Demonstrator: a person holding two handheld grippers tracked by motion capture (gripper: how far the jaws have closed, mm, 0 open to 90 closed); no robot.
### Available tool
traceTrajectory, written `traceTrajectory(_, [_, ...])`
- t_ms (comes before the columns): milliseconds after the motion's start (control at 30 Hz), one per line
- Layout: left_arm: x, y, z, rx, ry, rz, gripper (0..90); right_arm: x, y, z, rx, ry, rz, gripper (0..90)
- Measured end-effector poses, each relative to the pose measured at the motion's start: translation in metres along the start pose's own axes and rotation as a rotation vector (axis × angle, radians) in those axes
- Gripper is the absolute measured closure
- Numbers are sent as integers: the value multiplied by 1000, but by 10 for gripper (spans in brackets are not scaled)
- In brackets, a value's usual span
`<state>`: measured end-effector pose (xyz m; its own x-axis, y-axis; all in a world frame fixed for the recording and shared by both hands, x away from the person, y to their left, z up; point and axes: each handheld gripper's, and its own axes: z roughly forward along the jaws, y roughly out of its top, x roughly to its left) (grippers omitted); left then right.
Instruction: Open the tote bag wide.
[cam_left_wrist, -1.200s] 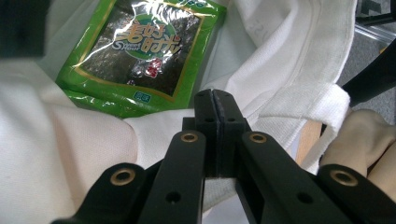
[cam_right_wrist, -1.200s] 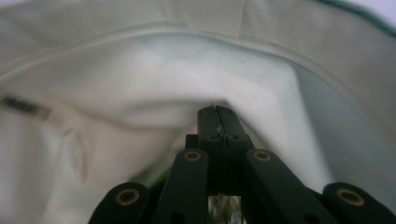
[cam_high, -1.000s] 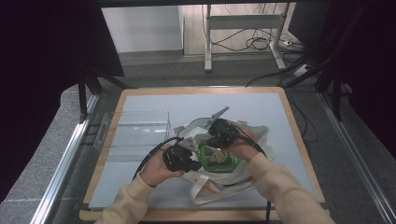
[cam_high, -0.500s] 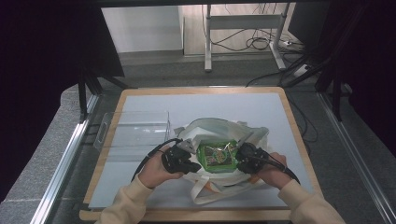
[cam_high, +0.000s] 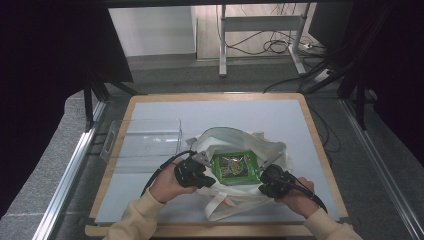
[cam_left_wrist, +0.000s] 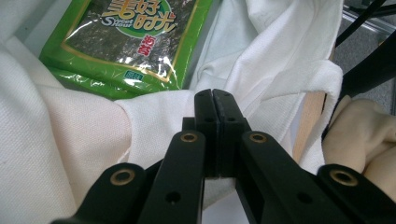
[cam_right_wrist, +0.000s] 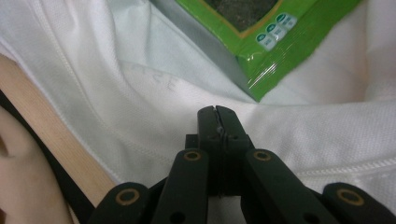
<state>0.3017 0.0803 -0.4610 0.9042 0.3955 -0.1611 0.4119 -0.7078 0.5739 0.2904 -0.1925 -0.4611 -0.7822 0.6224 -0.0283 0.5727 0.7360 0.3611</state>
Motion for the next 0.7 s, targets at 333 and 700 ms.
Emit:
traceTrajectory(333, [0,-2,-1,-4,2,-7,900,1,13,-13,-80,4,-29,888])
traceTrajectory(700, [2,-3,0,-10,2,-14,900,47,23,-15,-138,110,-150,888])
